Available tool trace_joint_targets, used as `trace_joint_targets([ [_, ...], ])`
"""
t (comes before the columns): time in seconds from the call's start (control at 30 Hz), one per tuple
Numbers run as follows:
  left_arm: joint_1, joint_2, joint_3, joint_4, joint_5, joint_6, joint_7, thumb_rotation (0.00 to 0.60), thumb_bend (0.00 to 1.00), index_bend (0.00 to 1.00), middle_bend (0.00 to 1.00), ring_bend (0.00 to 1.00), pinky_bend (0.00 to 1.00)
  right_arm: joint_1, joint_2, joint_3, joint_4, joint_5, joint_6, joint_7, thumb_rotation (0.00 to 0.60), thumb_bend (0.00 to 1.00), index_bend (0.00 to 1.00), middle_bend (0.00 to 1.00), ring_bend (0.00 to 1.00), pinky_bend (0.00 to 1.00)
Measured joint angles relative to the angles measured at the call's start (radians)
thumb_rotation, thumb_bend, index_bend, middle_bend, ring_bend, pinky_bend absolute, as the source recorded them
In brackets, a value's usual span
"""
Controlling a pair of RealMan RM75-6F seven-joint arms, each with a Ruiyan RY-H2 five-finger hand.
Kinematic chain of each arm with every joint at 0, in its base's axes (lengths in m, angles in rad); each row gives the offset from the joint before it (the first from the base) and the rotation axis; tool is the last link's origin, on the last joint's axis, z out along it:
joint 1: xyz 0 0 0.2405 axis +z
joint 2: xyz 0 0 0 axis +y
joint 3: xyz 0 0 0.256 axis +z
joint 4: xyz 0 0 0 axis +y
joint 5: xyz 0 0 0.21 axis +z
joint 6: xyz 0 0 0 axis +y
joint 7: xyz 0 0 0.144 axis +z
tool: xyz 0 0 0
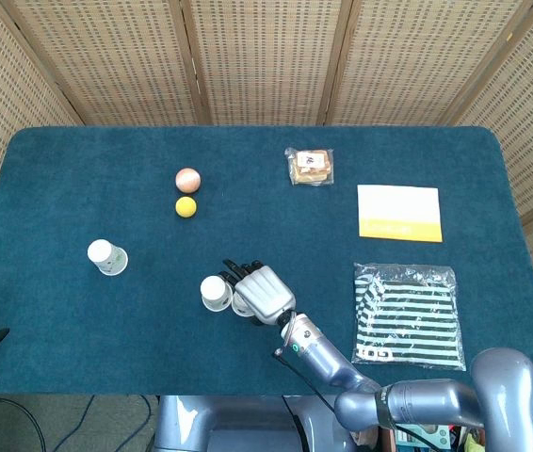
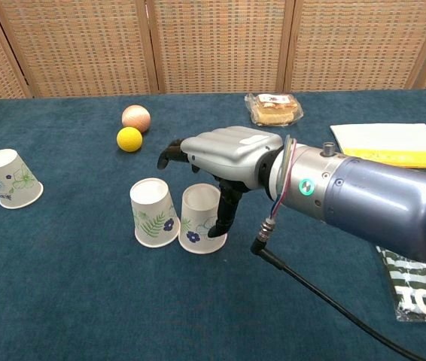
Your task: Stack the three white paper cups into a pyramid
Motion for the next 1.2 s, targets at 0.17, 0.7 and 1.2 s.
trace_joint_targets([
  [0.17,-0.004,-0.005,-0.002,0.004,-0.005,-0.007,0.003,0.6,0.18,0.0,0.0,0.0,0.0,-0.005,0.035,-0.002,-0.044,-0.01,0.026,0.003,0.6,0.15,0.02,0.0,0.12,0.15],
  [0.7,-0.131,-0.046,-0.059,0.065,-0.017,-0.12,0.047,0.6,0.18,0.0,0.0,0.0,0.0,-0.228,0.436,-0.143,-0.017,-0.485,0.234,0.416,0.6,0.0,0.01,0.0,0.0,0.0],
  [1.2,-0.378,-0.217,-0.109,0.295,-0.097,-0.459,0.034,0.6,0.18,0.0,0.07,0.03,0.07,-0.636,0.488,-0.277,0.212,-0.688,0.739,0.722,0.6,0.0,0.0,0.0,0.0,0.0],
])
